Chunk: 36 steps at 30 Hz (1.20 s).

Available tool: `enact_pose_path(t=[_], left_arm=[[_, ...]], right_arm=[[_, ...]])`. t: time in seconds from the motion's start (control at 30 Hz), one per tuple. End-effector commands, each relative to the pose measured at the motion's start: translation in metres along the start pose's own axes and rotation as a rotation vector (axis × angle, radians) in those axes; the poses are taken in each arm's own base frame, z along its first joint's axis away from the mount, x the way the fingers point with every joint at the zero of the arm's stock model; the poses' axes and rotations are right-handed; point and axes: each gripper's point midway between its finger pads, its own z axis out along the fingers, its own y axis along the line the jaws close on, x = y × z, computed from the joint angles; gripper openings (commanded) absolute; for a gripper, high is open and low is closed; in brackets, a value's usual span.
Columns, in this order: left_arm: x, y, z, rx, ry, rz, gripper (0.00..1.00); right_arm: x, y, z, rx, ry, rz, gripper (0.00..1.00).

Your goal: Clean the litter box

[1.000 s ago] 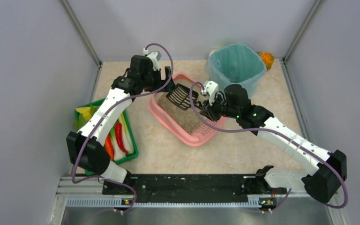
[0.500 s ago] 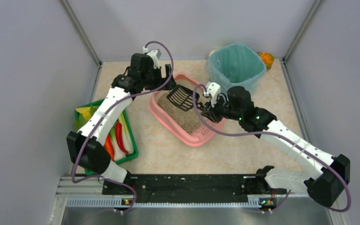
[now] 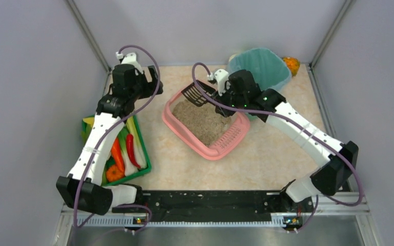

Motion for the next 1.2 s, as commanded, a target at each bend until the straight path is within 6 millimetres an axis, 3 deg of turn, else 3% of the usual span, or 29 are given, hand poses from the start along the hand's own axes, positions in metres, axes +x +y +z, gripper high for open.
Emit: enact_pose_path(t=[0.0,0.17,0.43,0.67,0.9,1.03,1.17], left_arm=[[-0.012,0.015,-0.012,-0.051,-0.095,0.005,0.98],[-0.003,0.02,-0.018,-0.053,-0.104,0.012,0.98],[0.018,0.028,-0.026,-0.051,-0.116,0.015,0.98],[0.021,0.04,-0.035,-0.097,-0.141,0.049,0.98],[0.02,0.039,-0.034,-0.09,-0.147,0.052,0.98],[0.021,0.039,-0.032,-0.087,-0.145,0.056,0.98],[0.02,0.039,-0.034,-0.09,-0.148,0.058,0.98]], right_arm=[[0.005,-0.002,0.0,0.037,0.131,0.065,0.0],[0.015,-0.01,0.017,0.108,0.23,0.166,0.0],[0.014,-0.025,0.035,0.196,0.303,0.209,0.0],[0.065,-0.014,0.054,0.169,0.597,0.249,0.0],[0.095,-0.018,0.054,0.238,0.706,0.269,0.0],[0.112,-0.025,0.068,0.272,0.762,0.252,0.0],[0.116,-0.033,0.086,0.296,0.764,0.218,0.0]])
